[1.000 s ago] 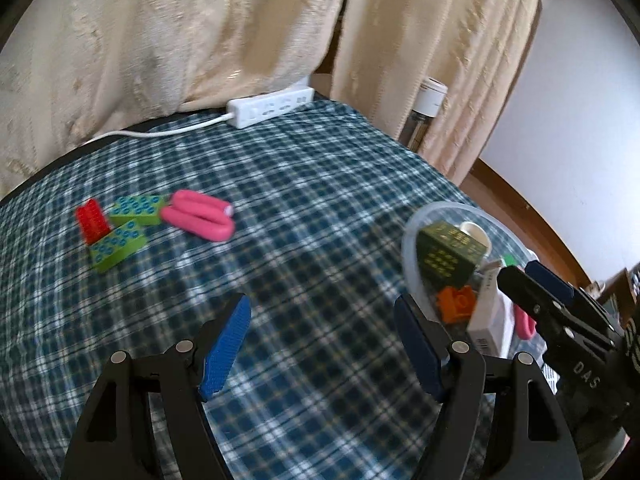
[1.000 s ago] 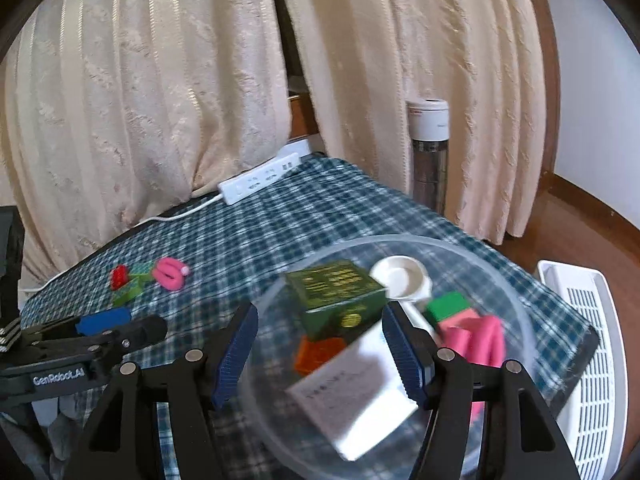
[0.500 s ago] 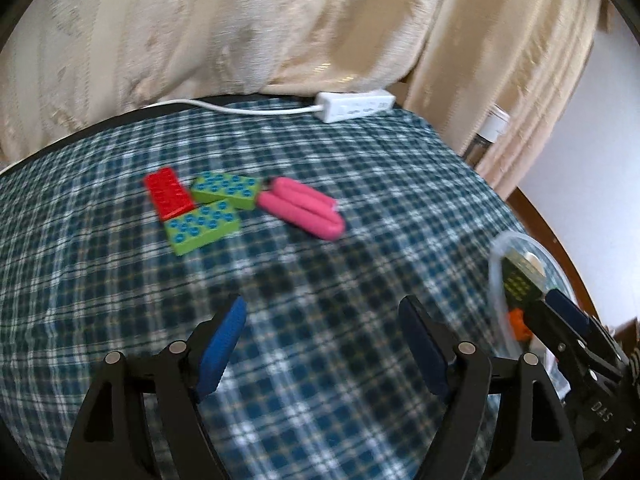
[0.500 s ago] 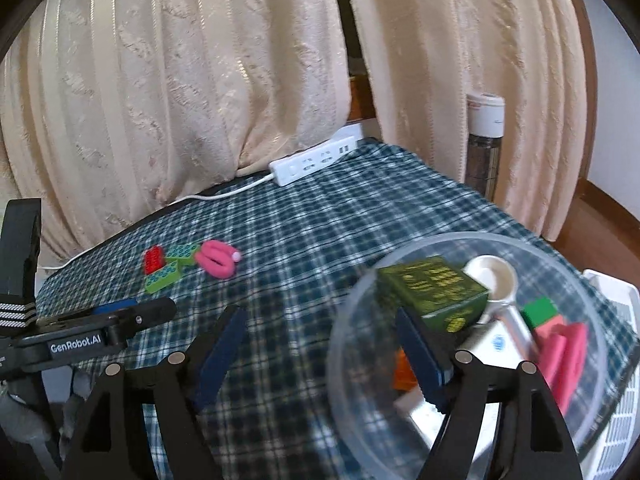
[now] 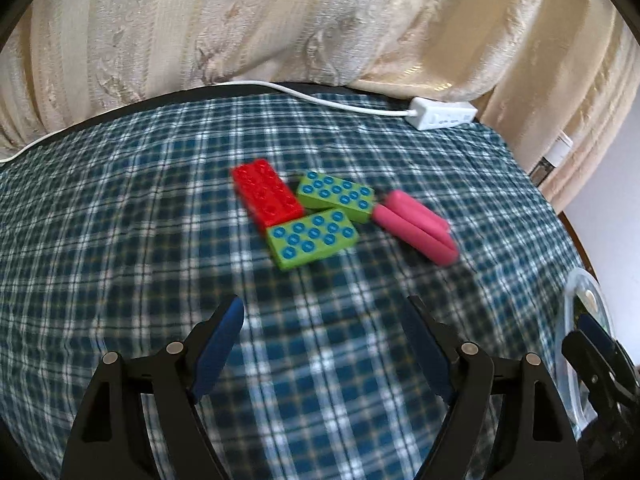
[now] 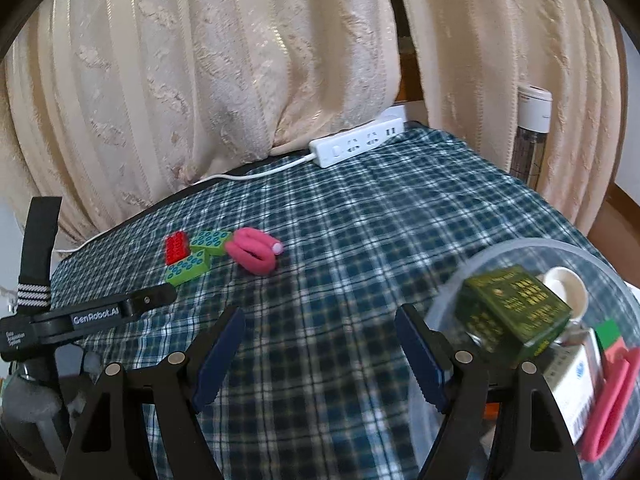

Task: Organize objects
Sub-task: 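Move both grippers back toward the red and green Lego blocks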

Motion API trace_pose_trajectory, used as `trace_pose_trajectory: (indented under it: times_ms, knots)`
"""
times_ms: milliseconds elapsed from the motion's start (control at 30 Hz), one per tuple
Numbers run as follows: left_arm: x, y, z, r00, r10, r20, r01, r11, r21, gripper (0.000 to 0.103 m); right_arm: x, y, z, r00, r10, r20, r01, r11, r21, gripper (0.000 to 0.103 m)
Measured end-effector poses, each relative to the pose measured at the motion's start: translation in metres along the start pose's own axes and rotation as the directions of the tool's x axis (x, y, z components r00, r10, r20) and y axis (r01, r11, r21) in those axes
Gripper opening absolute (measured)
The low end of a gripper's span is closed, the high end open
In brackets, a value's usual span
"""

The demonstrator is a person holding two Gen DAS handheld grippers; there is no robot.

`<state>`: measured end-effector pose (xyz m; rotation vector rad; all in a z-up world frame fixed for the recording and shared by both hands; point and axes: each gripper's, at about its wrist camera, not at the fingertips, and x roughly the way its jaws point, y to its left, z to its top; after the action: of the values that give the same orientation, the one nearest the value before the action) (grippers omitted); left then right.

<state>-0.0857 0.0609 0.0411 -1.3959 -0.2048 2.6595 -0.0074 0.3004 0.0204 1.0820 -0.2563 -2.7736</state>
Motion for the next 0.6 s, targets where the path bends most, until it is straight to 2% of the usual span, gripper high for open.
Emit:
trace_pose_trajectory:
  times_ms: [600]
  knots:
    - [0.039,0.035,0.037,0.996,0.08,-0.032,-0.083,0.992,-0.093,0.082,0.039,0.023,0.01,0.998,0.03,-0.061,-0.032,0.999,-0.024,0.081]
